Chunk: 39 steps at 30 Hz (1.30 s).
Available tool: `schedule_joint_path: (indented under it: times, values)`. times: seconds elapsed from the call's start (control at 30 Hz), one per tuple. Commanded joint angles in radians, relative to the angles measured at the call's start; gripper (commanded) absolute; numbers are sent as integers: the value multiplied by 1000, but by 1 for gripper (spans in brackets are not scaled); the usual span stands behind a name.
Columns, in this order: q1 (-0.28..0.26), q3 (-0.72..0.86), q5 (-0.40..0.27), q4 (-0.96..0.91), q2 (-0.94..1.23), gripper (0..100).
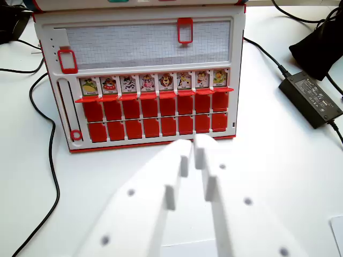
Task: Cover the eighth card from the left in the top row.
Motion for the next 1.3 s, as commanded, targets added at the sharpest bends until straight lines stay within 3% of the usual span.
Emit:
schedule_joint_path:
  times: [0.0,0.57,1.0,1.27]
  values:
    - [21,6,34,0,-18,0]
    - [25,-17,69,-8,-67,0]
    - [170,101,210,-229,-324,0]
    - [216,77,291,-344,-552,0]
